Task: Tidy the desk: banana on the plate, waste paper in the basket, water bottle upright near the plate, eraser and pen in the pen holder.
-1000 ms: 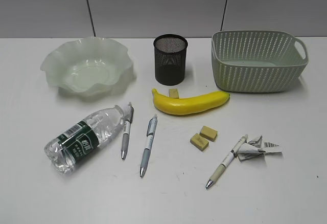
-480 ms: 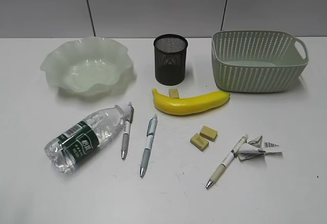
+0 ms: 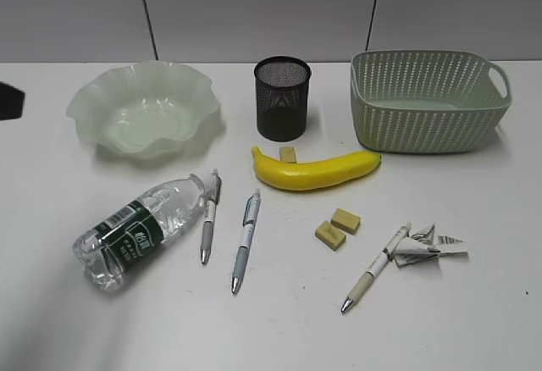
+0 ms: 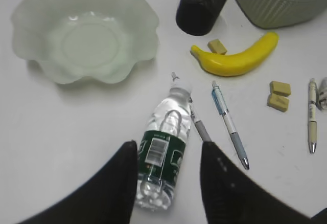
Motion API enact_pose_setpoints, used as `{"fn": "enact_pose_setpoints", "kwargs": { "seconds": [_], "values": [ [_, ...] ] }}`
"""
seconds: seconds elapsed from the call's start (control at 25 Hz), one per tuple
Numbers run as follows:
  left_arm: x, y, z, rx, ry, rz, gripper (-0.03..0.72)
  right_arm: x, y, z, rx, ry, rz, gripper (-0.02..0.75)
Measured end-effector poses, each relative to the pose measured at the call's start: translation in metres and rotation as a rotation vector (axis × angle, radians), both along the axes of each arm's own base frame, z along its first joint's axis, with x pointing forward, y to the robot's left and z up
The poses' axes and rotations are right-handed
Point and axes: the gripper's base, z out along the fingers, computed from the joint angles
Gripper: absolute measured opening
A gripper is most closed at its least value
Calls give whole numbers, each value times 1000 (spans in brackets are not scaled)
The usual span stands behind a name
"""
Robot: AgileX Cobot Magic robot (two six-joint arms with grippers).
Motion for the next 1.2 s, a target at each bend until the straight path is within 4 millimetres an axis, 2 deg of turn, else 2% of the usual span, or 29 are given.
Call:
{"fn": "enact_pose_setpoints", "kwargs": {
  "seconds": [0.12, 0.24, 0.36, 0.48, 0.64, 0.8, 0.96, 1.2],
  "values": [
    [33, -11, 2, 16, 38, -113, 316, 0, 0, 0, 0, 0, 0, 456],
    [60, -33, 4, 49, 43, -244, 361, 0, 0, 0, 0, 0, 0, 456],
    [77, -69, 3, 105, 7, -369, 418, 0, 0, 0, 0, 0, 0, 456],
    [90, -110, -5, 191, -22, -499, 439, 0, 0, 0, 0, 0, 0, 456],
    [105, -162, -29, 272, -9, -645, 445, 0, 0, 0, 0, 0, 0, 456],
    [121, -204, -56, 325, 9, -734, 477, 0, 0, 0, 0, 0, 0, 456],
    [133, -237, -83, 355, 26, -790, 541, 0, 0, 0, 0, 0, 0, 456],
    [145, -274, -123, 397, -10, -823, 559, 0, 0, 0, 0, 0, 0, 456]
  ]
}}
